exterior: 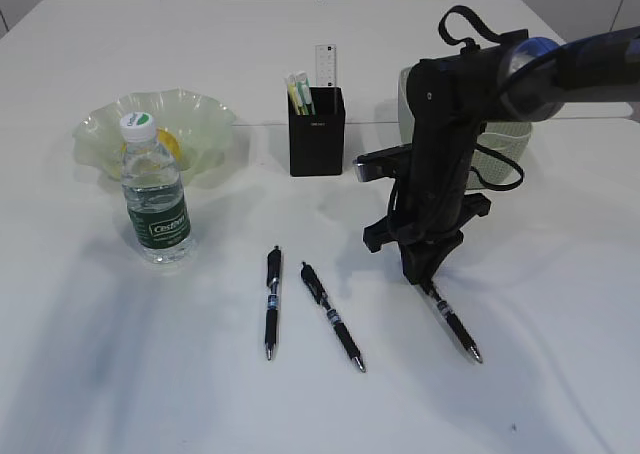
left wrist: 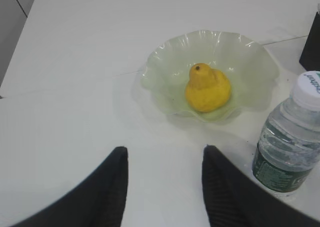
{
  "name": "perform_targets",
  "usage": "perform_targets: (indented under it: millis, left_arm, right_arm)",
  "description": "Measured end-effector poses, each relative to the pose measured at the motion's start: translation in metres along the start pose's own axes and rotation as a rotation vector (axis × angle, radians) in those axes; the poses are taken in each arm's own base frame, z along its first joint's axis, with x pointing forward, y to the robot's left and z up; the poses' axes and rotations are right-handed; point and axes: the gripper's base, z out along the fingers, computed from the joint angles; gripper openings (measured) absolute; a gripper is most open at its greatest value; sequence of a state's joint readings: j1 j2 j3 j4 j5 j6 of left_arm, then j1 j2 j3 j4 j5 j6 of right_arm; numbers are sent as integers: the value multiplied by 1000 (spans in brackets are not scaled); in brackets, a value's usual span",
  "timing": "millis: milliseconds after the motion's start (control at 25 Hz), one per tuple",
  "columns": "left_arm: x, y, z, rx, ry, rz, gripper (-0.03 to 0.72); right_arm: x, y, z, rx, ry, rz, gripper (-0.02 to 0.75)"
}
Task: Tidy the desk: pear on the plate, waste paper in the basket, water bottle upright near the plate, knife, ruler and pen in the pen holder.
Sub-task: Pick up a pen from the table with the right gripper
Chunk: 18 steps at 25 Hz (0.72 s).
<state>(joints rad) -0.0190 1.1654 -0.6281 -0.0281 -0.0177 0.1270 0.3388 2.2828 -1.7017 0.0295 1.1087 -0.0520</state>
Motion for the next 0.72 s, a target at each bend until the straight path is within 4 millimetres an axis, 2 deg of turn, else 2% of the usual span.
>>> perform_targets:
  millis: [320,720]
  left_arm:
    - [0,0,0,0,0,0,341]
    - [0,0,0,0,0,0,341]
  right_arm:
    - [-9,0,-4,-3,-18,10,128]
    - [-9,0,-5,-3,-14,25,103]
